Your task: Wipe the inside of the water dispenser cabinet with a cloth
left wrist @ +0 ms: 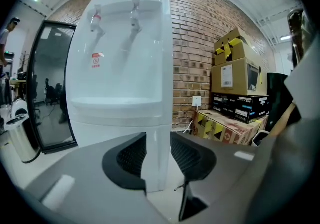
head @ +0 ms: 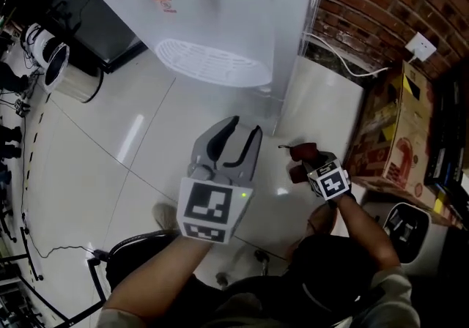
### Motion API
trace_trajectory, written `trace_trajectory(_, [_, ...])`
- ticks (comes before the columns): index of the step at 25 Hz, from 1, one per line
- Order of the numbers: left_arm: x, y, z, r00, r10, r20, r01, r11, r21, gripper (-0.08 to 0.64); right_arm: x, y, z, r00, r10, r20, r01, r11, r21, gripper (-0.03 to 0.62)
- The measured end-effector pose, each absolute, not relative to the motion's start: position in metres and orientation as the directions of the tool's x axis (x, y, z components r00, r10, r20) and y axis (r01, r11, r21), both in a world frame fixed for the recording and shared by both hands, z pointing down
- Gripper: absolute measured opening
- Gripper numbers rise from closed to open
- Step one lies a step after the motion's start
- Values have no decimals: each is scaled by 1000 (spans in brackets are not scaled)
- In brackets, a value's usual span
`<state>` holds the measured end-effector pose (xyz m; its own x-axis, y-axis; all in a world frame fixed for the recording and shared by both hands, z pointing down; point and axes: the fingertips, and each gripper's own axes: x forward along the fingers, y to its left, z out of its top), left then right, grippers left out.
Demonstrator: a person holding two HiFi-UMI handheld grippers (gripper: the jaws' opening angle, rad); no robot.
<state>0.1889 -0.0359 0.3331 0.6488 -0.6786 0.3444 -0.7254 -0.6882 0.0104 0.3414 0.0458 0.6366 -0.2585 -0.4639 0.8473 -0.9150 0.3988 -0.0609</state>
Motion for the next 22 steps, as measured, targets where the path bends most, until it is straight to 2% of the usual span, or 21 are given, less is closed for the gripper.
trace_trajectory(5, [192, -38, 323, 650, -683, 333, -725, -688, 4, 163, 349, 17, 506, -221, -649, 727, -936, 351, 28, 103])
trace_trajectory(10, [191, -42, 336, 614, -690, 383, -755, -656, 29, 247, 349, 21, 375, -176, -748, 640, -939, 322, 119, 104])
trace_trajectory(15, [206, -52, 351, 603, -686, 408, -772, -629, 84, 358, 340, 21, 265, -155, -854, 496, -978, 205, 48, 107])
trace_trajectory(18, [208, -61, 361, 566, -709, 422, -807, -580, 108, 425, 327, 19, 235, -148, -907, 394, -987, 162, 4, 109])
trace_trajectory(22, [210, -74, 373, 497, -743, 448, -848, -525, 71, 466, 317, 16, 235, -156, -919, 361, -982, 183, 40, 110])
